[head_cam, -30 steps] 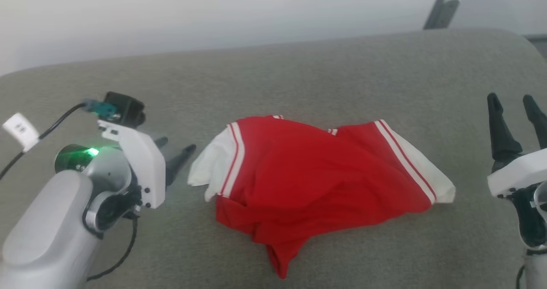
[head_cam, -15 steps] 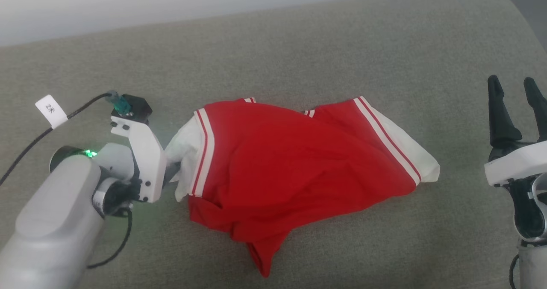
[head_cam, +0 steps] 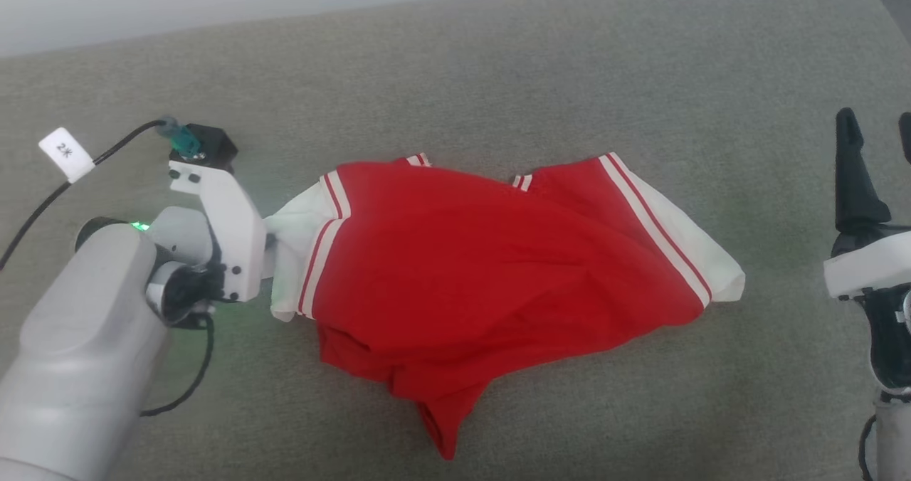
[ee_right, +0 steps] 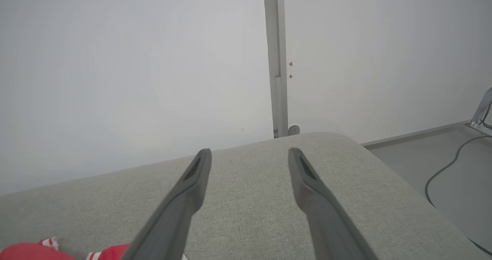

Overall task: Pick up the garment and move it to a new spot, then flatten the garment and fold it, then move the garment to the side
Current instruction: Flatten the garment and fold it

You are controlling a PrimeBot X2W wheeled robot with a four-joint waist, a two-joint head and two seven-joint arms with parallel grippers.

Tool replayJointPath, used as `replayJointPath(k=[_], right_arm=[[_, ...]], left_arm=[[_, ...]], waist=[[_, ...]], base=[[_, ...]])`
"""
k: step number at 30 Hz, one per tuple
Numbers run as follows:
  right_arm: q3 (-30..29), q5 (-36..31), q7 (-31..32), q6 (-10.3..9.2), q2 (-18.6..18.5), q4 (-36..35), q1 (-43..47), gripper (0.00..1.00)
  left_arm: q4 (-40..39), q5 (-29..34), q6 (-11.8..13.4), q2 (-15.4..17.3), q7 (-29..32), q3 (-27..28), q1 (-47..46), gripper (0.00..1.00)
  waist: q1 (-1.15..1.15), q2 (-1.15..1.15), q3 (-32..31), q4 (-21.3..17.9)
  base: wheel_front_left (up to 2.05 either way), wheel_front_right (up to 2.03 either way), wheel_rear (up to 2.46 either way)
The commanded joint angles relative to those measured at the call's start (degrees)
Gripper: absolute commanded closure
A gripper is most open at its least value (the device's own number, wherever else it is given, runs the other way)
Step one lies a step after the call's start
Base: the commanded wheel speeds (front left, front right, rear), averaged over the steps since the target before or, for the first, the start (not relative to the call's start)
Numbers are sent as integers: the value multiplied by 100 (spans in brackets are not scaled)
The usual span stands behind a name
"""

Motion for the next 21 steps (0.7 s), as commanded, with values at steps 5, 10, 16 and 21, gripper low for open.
replayJointPath(k=[5,10,16,21], right_arm=[[-94,-107,22,-4,18,-19,78,0],[-158,-164,94,-4,50,-63,190,0],[-198,-217,201,-4,91,-181,303,0],[-146,-236,254,-4,116,-220,316,0]], left_arm=[[-165,-89,-31,316,-125,86,190,100],[-658,-85,56,707,-161,187,505,100],[-1238,-62,316,1245,-104,326,1075,100],[-1308,-259,487,1317,-146,438,1501,100]], waist=[[0,0,-172,227],[0,0,-317,426],[0,0,-390,564],[0,0,-345,573]], base=[[0,0,0],[0,0,0],[0,0,0],[0,0,0]])
